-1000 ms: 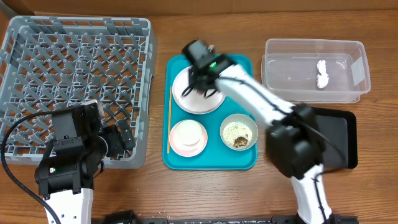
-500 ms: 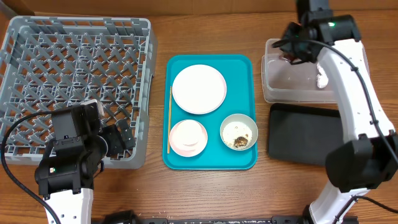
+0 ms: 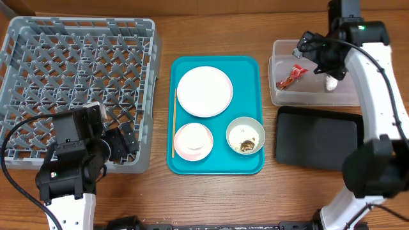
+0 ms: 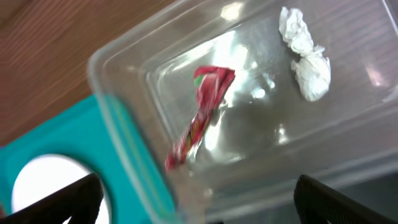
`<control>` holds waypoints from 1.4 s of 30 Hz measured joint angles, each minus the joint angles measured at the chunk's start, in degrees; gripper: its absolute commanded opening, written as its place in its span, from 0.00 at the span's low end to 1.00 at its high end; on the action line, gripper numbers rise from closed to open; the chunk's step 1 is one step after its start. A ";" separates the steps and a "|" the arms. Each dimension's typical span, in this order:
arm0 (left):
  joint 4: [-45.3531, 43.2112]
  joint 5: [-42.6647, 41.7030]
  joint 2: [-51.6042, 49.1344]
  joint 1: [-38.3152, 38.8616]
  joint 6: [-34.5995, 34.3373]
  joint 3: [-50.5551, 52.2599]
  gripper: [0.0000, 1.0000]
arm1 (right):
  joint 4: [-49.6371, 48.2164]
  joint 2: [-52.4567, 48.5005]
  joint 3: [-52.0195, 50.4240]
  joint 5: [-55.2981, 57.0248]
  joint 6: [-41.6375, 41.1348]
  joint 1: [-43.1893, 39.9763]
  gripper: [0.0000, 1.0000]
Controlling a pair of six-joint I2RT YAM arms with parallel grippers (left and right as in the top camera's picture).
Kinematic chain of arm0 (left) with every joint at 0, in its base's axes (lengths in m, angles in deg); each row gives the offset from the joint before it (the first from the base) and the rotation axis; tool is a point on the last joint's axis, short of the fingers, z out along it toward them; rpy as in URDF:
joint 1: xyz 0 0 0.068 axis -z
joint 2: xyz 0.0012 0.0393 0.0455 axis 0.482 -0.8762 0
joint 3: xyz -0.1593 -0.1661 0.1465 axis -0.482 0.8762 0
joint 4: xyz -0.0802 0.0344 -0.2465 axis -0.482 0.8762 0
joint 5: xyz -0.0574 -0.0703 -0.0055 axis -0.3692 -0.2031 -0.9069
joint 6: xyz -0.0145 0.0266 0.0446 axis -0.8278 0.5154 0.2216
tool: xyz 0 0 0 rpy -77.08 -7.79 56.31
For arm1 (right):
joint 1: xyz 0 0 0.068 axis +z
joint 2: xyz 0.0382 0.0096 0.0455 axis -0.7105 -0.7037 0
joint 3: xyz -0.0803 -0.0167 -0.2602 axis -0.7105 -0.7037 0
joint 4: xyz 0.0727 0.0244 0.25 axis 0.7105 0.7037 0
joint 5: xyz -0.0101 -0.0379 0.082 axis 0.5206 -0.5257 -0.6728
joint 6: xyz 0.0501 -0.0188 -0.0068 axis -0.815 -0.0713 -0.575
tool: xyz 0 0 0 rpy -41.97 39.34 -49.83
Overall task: Sort waste into correct bins and load items into the dishwasher
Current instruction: 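Move the red wrapper into the clear bin and release, then grasp the rim of the rice bowl with the right gripper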
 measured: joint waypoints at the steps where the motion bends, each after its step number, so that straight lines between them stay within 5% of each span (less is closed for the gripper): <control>1: -0.04 0.00 0.00 0.00 0.00 -0.02 1.00 | 1.68 1.79 0.17 -1.31 1.27 0.00 1.00; 11: -0.07 0.00 0.00 0.00 0.00 -0.11 1.00 | 15.98 16.94 -1.70 -6.71 9.40 5.60 0.99; 19: -0.17 0.00 0.00 0.00 0.00 -0.31 1.00 | 0.50 31.52 -21.05 -5.92 10.91 22.34 1.00; 23: -0.20 0.00 0.00 0.00 0.00 -0.35 1.00 | -7.04 35.45 -29.55 -4.20 12.09 28.52 0.88; 31: -0.17 0.00 0.00 0.00 0.00 -0.37 1.00 | -16.92 27.10 -42.01 -3.19 12.44 30.80 0.80; 42: 0.02 0.00 0.00 0.00 0.00 -0.37 1.00 | -25.90 13.46 -42.80 -6.01 8.22 31.78 0.72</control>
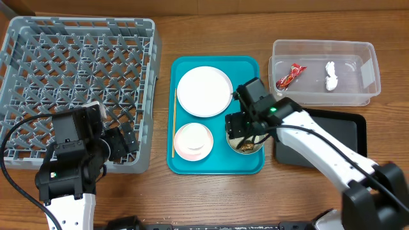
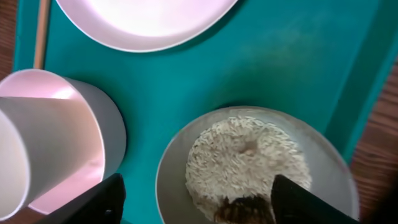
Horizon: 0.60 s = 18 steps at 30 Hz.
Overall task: Sort waste into correct bins and load items into the dishwasher
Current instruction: 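Grasp the rim of the rice bowl with the right gripper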
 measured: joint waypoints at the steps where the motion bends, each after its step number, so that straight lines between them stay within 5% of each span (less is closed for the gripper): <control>1: 0.02 0.00 0.00 0.00 0.00 0.00 1.00 | -0.42 -0.96 0.00 -0.13 -0.44 0.35 0.70; 10: -0.02 0.00 0.00 0.00 0.00 0.00 1.00 | -4.42 -6.86 0.00 -0.44 -5.07 3.67 0.56; 18: 0.20 0.00 0.00 0.00 0.00 0.00 1.00 | -4.48 -8.59 0.00 1.75 -11.23 5.27 0.31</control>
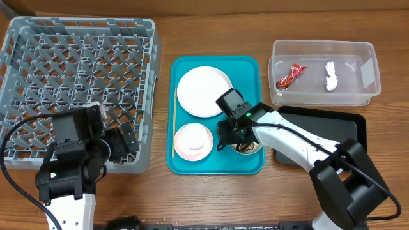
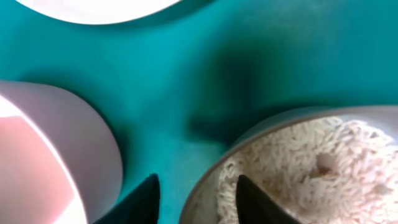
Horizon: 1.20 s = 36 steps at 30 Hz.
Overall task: Sort waste into correct bins and load items into the dishwasher
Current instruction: 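Grasp the rim of the rice bowl with the right gripper, then tip the rice bowl over the black tray to dump the rice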
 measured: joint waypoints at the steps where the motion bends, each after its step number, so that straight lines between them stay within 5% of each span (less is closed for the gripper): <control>1: 0.00 0.00 0.00 0.00 0.00 0.00 1.00 | -0.02 0.00 0.00 0.09 -0.68 0.00 0.29; 8: 0.00 0.00 0.00 0.00 0.00 0.00 1.00 | 0.59 0.00 0.00 0.52 -2.93 0.00 0.22; 14: 0.00 0.00 0.00 0.00 0.00 0.00 1.00 | 1.62 0.17 0.33 0.63 -3.52 0.26 0.04; 36: 0.00 0.00 0.00 0.00 0.00 0.00 1.00 | 19.96 6.64 14.49 4.48 -3.72 -4.52 0.04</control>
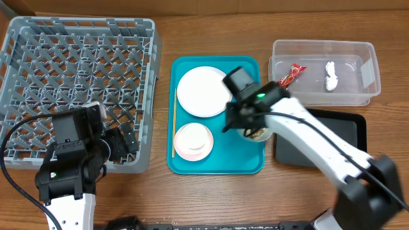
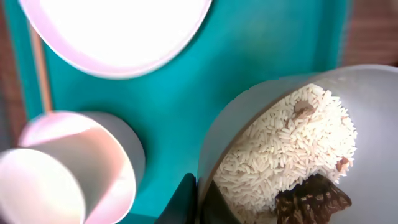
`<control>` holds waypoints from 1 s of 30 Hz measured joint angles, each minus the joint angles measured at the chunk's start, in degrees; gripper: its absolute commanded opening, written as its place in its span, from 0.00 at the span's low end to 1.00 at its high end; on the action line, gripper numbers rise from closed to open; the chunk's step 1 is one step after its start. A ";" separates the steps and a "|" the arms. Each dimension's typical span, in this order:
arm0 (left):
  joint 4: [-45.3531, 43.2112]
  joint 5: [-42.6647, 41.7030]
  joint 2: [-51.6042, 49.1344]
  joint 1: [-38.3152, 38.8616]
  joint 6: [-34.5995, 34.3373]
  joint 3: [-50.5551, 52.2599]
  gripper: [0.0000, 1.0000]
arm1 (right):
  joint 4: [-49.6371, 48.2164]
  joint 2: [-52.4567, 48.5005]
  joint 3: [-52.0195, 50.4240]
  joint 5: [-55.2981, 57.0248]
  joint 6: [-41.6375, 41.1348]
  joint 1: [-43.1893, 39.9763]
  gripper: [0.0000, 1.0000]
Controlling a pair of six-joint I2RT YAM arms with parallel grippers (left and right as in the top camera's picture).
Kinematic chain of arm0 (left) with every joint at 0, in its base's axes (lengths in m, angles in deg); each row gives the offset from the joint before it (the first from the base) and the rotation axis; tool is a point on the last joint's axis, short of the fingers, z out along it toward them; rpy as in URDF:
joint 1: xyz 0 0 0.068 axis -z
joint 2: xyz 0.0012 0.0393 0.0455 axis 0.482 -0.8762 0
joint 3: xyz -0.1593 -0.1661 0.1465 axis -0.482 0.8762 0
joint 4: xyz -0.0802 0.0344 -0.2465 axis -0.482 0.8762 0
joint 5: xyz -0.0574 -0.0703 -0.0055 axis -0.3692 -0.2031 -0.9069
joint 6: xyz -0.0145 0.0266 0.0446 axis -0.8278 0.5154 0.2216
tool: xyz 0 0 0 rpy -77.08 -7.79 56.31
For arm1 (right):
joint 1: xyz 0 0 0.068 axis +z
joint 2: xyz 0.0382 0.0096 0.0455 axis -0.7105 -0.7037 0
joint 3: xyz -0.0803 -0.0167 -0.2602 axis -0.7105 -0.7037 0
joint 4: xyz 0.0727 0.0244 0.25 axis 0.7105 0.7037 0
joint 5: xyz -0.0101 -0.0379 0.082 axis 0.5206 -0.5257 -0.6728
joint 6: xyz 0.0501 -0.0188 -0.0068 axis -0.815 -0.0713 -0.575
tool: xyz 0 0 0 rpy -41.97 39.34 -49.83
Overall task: Sort waste into correct bins and load items into the dishwasher
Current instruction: 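Tip the rice bowl over the black tray to dump the rice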
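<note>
My right gripper (image 1: 238, 124) (image 2: 199, 200) is shut on the left rim of a grey bowl (image 1: 257, 134) (image 2: 292, 143) of rice and brown scraps, one finger inside and one outside. The bowl hangs over the right side of the teal tray (image 1: 217, 163) (image 2: 205, 93). On the tray lie a white plate (image 1: 203, 91) (image 2: 118, 31), a pink-white cup (image 1: 193, 141) (image 2: 74, 168) and a wooden chopstick (image 1: 174, 121) (image 2: 38, 62). My left gripper (image 1: 124, 144) rests at the front edge of the grey dish rack (image 1: 77, 64).
A clear bin (image 1: 323, 97) at the back right holds a red wrapper (image 1: 291, 75) and a crumpled tissue (image 1: 330, 75). A black tray (image 1: 319, 147) lies in front of it, right of the teal tray.
My right gripper was open astride the bowl's left rim with the bowl on the tray. Now it is shut on that rim, and the bowl sits higher and a little further right.
My right gripper was first over the clear bin, with the wrapper and tissue lying in it. Then it was open above the rice bowl on the tray, then low at the bowl's left rim. Now it holds the bowl. The left arm has stayed still.
</note>
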 measured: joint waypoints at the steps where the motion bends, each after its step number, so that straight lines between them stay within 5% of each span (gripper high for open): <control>1: 0.00 0.00 0.00 0.00 0.00 0.00 1.00 | 0.44 1.40 0.17 -0.20 0.02 -1.36 0.04; 12: -0.02 0.00 0.00 0.00 0.00 0.00 1.00 | 0.11 5.70 -0.85 -19.26 4.31 -23.17 0.04; 30: -0.04 0.00 0.00 0.00 0.00 0.00 1.00 | -13.35 5.70 -25.83 -60.52 17.07 -53.07 0.04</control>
